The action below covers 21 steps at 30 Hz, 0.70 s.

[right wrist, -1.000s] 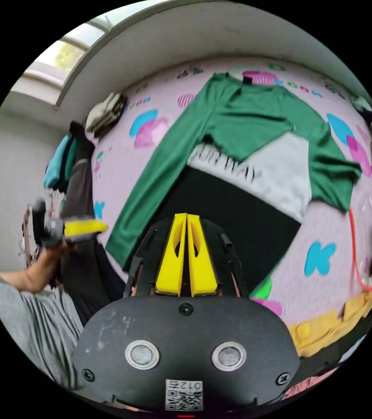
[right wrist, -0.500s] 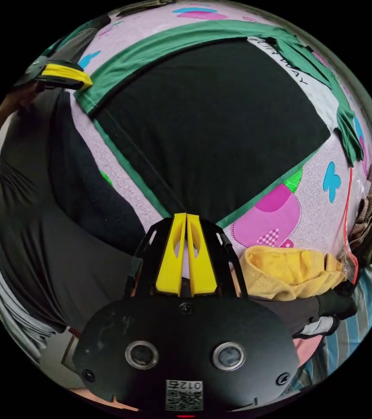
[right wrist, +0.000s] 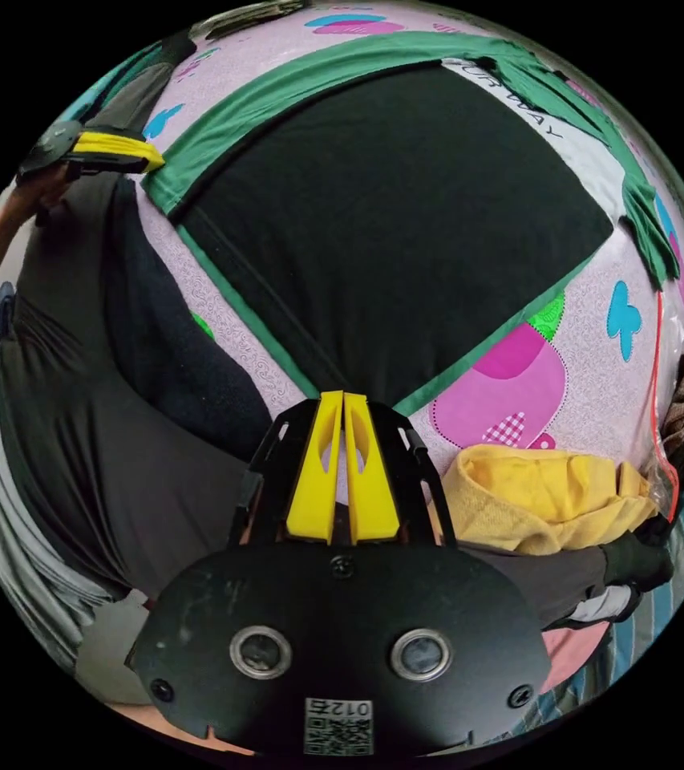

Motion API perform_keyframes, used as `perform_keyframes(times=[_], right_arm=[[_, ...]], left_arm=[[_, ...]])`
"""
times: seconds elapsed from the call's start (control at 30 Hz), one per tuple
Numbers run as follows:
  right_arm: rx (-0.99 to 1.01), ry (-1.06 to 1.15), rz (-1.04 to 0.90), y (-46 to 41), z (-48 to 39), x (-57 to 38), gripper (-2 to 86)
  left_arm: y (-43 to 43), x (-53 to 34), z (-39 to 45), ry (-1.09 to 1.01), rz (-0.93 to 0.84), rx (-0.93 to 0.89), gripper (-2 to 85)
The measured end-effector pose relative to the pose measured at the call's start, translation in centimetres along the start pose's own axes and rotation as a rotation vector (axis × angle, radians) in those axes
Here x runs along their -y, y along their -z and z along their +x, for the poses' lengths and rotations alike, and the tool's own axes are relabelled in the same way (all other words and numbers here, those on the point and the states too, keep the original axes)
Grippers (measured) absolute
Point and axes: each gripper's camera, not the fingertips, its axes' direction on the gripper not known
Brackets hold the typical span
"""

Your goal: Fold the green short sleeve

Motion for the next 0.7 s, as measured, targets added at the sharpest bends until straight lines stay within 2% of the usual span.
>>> perform_keyframes(times=[0.1,0.27,0.37,0.57,0.7], right_arm=[[0.132,-0.069,0.14,3.0,4.0,-2.9,6.8],[0.408,-0.305,0.58,8.1,15.2,-9.7,4.7],[0.444,-0.436,0.772,9.1,20.7,-13.6,2.9],[0.517,-0.672,1.008,9.3,29.0,-19.5,-0.4],[0.583,-0.75,1.058,10.2,33.1,-20.8,-0.6]], left_arm=[[1.9,0.1,1.8,-0.007,0.125,0.037,0.3],[4.8,4.2,8.1,-0.149,0.363,0.115,0.2],[6.0,8.6,13.5,-0.265,0.483,0.145,0.1],[5.6,18.8,24.5,-0.458,0.618,0.227,0.5],[4.3,25.2,29.9,-0.487,0.674,0.303,1.6]])
